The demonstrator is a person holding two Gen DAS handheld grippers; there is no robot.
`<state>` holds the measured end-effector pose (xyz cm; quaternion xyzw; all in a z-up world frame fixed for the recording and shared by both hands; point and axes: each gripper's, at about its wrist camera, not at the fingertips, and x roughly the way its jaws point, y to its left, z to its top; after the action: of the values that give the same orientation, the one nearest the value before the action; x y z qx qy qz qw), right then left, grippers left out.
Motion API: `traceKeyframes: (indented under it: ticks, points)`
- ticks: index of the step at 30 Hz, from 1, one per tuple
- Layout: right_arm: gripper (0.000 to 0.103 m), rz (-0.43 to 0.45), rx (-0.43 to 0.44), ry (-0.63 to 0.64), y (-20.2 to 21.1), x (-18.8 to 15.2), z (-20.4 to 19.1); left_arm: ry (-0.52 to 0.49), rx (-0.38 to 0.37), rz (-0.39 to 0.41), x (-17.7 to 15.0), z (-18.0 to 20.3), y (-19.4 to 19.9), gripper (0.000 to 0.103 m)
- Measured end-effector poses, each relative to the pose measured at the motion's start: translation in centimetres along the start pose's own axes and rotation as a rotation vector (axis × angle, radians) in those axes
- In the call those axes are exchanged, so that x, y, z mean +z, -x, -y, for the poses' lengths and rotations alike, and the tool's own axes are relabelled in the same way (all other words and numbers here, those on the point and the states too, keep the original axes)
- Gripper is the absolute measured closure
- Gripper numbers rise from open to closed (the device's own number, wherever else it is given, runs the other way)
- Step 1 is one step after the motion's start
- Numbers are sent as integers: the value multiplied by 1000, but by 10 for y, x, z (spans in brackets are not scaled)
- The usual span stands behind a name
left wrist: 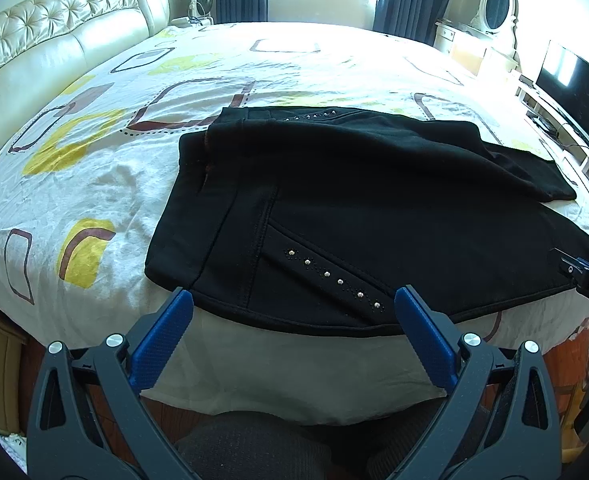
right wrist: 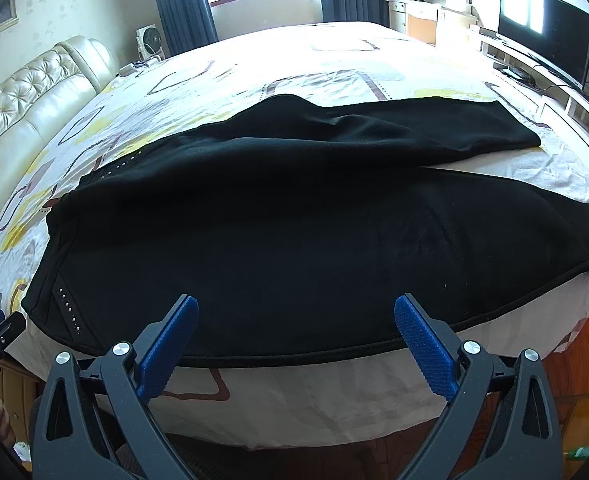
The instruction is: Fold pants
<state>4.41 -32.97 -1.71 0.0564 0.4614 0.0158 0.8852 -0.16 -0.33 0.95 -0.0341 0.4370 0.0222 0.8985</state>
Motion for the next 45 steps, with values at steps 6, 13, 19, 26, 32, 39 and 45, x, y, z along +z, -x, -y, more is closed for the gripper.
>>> traceKeyframes:
  ticks: [6, 13, 19, 26, 32, 39, 45]
  points:
    - [5, -8, 4, 1, -2, 0, -1, 0, -1, -2, 0, -1, -1, 2]
    - [5, -15, 8, -3, -2, 1, -1, 1, 1, -1, -1, -1, -2, 2]
    - [5, -24, 11, -8, -4, 1, 0, -1, 1, -5, -1, -1, -2, 2]
    - [5, -28, 15, -13, -4, 2, 1, -8, 2, -7, -3, 2, -2, 2]
    - [5, -32, 18, -17, -4, 2, 2, -10, 1, -10, -3, 3, -2, 2]
    - [5, -39, 24, -25, -6, 2, 2, -13, 0, -12, -4, 4, -3, 2]
    - [5, -40, 25, -29, -6, 2, 3, -14, 0, -10, -5, 4, -3, 2]
